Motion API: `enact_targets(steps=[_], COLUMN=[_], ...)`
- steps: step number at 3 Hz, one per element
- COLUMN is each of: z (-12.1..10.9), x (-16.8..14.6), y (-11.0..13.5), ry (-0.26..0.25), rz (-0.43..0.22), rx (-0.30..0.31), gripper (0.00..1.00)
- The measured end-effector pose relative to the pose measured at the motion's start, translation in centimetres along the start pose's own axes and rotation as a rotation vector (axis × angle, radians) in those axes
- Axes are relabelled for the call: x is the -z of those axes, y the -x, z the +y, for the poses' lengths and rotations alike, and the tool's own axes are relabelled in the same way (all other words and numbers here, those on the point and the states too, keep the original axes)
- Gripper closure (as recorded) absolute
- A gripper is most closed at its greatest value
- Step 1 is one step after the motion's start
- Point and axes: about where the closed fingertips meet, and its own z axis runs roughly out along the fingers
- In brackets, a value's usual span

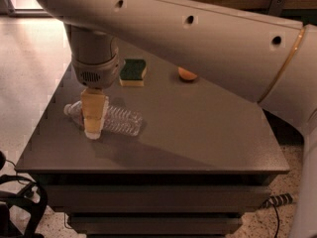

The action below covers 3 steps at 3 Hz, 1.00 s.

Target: Place water bottle upright

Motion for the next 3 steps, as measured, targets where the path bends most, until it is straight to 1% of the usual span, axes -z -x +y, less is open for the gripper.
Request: enact_targets(steps=[1, 3], z=[0.5, 0.8], x=[-1.5, -3.0], y=[0.3, 0.5], ry=[0.022, 0.04], rz=[-0.01, -0.032], rx=[-0.014, -0.023], gripper=[0.0, 0.0])
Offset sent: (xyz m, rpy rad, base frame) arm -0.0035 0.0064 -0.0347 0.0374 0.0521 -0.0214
